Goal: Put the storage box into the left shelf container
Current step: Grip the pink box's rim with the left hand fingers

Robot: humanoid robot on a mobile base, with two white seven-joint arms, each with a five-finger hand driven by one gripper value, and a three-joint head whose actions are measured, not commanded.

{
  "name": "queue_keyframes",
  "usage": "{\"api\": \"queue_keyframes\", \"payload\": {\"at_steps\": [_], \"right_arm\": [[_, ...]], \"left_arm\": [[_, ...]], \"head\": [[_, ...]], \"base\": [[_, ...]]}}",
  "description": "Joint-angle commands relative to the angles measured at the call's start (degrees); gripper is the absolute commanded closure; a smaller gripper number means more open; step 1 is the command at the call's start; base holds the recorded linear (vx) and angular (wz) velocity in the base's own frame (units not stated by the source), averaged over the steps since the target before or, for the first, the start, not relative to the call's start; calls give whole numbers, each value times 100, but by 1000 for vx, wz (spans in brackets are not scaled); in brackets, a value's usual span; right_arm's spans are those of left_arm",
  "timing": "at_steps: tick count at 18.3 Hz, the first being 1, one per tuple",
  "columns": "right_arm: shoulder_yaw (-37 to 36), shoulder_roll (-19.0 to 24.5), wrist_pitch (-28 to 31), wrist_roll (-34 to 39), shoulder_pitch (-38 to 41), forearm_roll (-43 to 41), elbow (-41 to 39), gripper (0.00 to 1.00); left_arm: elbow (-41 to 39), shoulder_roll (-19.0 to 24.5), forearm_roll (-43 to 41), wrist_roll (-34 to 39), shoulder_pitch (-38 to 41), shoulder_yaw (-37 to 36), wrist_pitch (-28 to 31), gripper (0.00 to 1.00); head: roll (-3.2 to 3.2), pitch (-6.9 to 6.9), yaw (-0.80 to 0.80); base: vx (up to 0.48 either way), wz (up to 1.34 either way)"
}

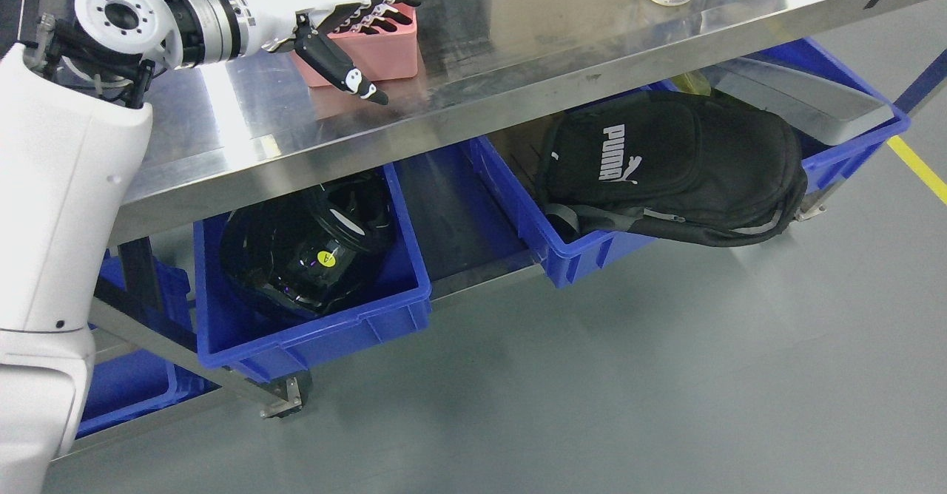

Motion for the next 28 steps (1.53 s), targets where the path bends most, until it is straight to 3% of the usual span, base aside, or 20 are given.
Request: {"api": "queue_keyframes", "payload": {"at_steps": [1, 13, 17, 23, 28], "right_arm": [[-18, -100, -1, -3, -35, -9, -100, 0], [-18, -100, -1, -3, -35, -9, -100, 0], [-18, -100, -1, -3, -35, -9, -100, 0], [-18, -100, -1, -3, -35, -9, -100, 0], [-18, -100, -1, 6, -35, -9, -100, 0]], "left_arm": [[11, 38, 78, 78, -228, 202, -76, 10], [-340, 689, 193, -387, 97, -53, -67, 10], [-323, 601, 166, -414, 80, -62, -67, 10], [28, 312, -132, -388, 97, -167, -41, 18], [328, -110, -203, -379, 88, -53, -50, 37]], "head": [[0, 0, 0], [0, 0, 0], [0, 0, 0], [0, 0, 0], [0, 0, 0]], "base": [[1, -42], [0, -3], [0, 0], [0, 0], [0, 0]]}}
